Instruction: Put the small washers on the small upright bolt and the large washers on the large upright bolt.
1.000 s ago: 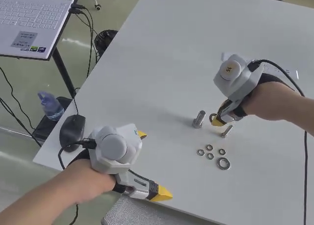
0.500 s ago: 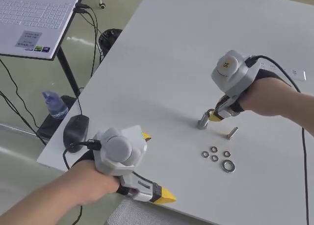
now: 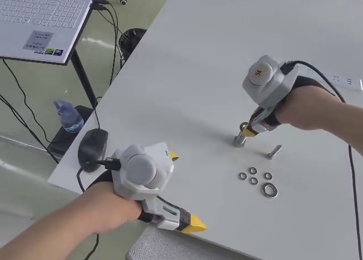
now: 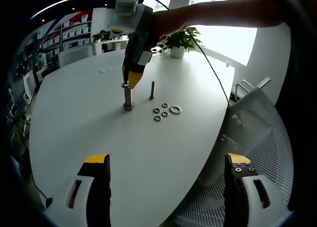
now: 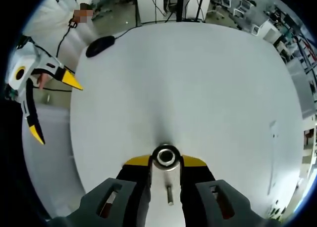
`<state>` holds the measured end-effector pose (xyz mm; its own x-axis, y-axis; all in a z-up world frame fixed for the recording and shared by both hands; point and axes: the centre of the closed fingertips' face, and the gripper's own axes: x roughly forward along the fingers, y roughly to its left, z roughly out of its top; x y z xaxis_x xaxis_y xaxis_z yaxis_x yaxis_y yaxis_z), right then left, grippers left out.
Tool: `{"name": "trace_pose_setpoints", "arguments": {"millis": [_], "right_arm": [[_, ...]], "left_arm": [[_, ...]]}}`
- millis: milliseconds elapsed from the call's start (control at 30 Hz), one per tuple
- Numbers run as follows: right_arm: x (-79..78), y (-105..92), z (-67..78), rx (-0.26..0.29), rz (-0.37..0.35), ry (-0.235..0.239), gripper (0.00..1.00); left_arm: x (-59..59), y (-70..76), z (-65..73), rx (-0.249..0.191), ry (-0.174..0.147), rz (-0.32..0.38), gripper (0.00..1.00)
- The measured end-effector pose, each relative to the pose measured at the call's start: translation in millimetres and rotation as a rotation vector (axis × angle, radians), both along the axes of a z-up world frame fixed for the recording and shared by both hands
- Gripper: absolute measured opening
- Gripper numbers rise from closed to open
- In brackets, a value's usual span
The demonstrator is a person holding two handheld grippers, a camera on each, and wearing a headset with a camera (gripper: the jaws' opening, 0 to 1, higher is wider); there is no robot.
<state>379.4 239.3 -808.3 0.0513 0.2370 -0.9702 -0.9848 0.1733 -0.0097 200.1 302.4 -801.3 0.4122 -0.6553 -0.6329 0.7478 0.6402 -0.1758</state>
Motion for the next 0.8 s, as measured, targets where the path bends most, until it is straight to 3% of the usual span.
{"name": "trace_pose_setpoints", "arguments": {"millis": [800], "right_arm": [[-0.3,0.7,-16.4,-0.015,0.004,0.011,0.21]], "left_arm": [[-2.1,1.4,-2.9,-0.005,0.011,0.003,0.95]]}}
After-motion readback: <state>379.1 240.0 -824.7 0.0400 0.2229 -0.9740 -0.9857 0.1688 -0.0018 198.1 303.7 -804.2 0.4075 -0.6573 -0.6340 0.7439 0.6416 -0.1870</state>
